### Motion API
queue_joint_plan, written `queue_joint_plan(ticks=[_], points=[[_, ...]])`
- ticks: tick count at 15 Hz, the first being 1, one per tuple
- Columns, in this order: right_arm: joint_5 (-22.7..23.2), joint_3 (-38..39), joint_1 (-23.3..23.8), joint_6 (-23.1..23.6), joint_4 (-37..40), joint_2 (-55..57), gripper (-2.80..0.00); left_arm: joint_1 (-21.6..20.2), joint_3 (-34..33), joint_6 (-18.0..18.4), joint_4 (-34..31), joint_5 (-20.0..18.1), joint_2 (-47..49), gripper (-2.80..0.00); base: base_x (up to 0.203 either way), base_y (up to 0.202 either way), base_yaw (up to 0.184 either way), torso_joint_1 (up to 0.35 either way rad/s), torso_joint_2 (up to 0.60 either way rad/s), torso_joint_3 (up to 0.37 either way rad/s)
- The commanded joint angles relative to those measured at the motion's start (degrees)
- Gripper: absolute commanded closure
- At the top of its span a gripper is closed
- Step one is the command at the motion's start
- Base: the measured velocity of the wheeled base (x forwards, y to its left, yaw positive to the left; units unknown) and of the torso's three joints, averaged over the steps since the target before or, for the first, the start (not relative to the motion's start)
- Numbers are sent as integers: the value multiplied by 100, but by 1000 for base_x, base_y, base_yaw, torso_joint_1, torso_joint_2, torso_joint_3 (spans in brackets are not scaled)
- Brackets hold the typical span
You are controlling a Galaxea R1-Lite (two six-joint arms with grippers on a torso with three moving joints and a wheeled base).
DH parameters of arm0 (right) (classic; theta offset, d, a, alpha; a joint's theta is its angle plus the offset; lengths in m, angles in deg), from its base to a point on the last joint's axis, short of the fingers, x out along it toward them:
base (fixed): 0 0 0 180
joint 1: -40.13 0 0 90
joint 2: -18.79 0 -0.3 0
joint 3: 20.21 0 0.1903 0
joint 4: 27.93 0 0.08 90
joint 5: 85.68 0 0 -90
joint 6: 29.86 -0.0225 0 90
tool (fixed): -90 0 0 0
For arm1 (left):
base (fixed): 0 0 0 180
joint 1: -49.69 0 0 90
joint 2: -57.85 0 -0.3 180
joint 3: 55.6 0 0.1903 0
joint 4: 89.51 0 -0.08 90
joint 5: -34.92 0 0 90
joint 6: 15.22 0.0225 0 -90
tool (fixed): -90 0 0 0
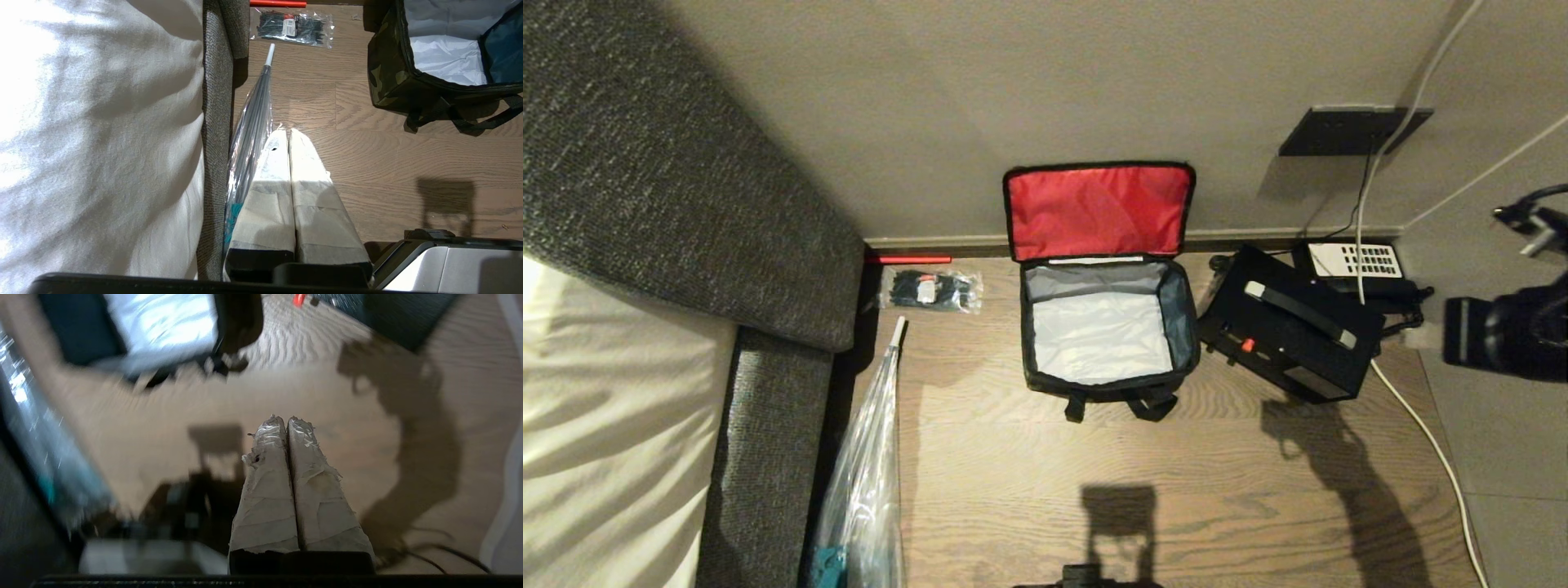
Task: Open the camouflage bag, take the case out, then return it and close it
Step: Grip the handle again
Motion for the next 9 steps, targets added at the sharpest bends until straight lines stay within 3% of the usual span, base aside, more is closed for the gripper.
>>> queue_joint_plan(ticks=[1, 3, 5, 6, 8, 9], points=[[49, -596, 64, -33, -1092, 2447, 0, -2, -9, 2, 5, 5, -11, 0, 0, 0, 0, 0, 0, 0], [83, -1531, 177, 400, -1957, 3432, 0, -2, -9, 2, 6, 5, -11, 0, 0, 0, 0, 0, 0, 0], [184, -2024, 413, 1621, -2588, 4058, 0, -2, -9, 2, -2, 5, -11, 0, 0, 0, 0, 0, 0, 0], [201, -2145, 470, 2127, -2601, 4246, -280, -2, -9, 2, 7, -3, -11, 0, 0, 0, 0, 0, 0, 0], [176, -2240, 544, 3061, -2479, 4341, -280, -2, -17, 2, -2, 5, -11, 0, 0, 0, 0, 0, 0, 0], [79, -2205, 550, 3167, -2495, 4476, -280, -2, -9, 2, -2, 5, -11, 0, 0, 0, 0, 0, 0, 0]])
